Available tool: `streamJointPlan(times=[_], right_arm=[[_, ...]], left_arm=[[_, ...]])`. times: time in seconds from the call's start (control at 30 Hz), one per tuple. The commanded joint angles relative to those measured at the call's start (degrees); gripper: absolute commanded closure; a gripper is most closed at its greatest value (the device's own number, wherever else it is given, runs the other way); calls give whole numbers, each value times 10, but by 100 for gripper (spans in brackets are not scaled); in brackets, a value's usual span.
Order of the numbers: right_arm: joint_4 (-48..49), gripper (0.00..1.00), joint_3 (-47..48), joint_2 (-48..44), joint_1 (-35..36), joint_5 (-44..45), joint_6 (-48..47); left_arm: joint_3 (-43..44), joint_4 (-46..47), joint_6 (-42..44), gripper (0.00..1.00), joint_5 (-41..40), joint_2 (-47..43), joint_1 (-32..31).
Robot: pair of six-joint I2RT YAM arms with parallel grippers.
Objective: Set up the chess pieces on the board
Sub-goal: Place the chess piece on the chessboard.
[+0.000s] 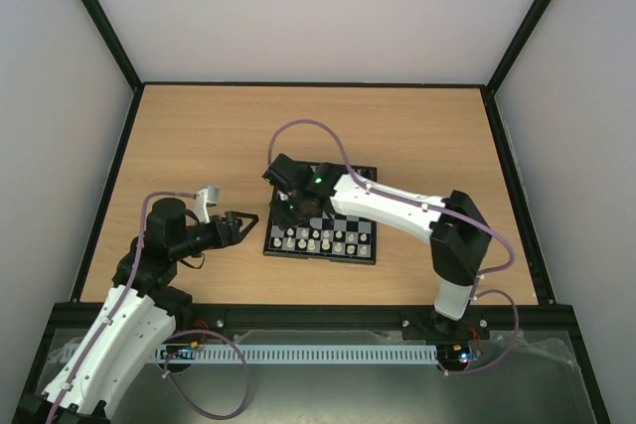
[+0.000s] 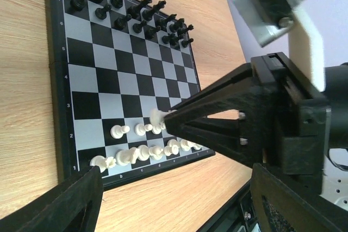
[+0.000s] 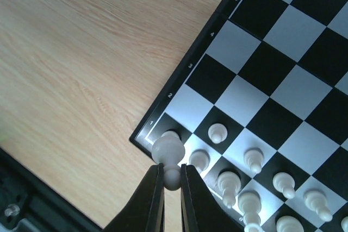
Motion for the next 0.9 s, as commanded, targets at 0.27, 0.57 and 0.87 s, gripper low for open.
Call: streamJointPlan(times=[0.27,0.57,0.87], right_arm=[[-160,93,147,143,30,65,-28],[-200,93,207,206,34,69,-37],[-217,92,222,229,34,67,-41]], left_arm=[[14,-50,6,22,-46,-50,5],[30,-61,3,22,-61,-75,5],[37,-65,6,22,-62,-88,5]])
